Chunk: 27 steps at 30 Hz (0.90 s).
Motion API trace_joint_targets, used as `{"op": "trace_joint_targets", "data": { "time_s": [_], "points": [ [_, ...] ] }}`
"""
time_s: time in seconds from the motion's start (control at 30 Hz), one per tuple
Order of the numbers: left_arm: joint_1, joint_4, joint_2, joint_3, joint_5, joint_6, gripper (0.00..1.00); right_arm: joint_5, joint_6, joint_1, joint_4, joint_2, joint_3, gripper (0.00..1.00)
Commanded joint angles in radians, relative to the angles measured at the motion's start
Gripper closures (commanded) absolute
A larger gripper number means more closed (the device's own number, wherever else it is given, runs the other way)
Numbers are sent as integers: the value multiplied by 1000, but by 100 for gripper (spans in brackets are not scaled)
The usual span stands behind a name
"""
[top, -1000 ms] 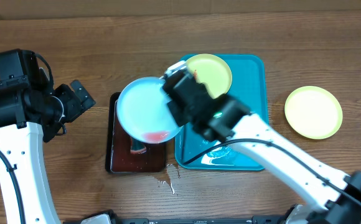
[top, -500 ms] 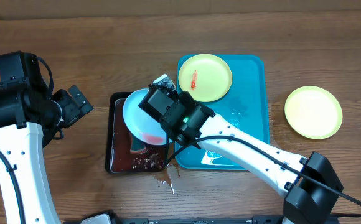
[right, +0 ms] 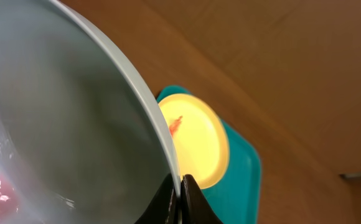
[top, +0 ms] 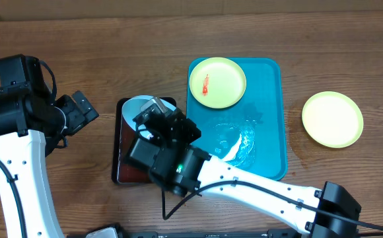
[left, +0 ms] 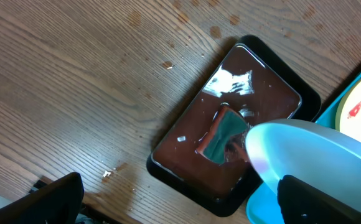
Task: Clean dirty plates on tray and stack at the side
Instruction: 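Lift the white plate with the right gripper and tilt it over the brown tray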
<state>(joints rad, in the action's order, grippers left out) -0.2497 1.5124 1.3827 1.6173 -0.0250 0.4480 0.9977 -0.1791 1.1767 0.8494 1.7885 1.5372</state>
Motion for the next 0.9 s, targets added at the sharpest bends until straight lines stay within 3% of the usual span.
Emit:
{"op": "trace_joint_targets", "data": {
  "time_s": [0.0,0.23,0.87],
  "points": [
    [-5,2,-13,14,14,-7,0,193,-2,38,-7,-39,21,96],
    [-5,2,-13,14,14,-7,0,304,-2,61,-7,-39,21,96],
    [-5,2,-13,14,14,-7,0,303,-3,61,-8,-40,21,96]
  ]
}}
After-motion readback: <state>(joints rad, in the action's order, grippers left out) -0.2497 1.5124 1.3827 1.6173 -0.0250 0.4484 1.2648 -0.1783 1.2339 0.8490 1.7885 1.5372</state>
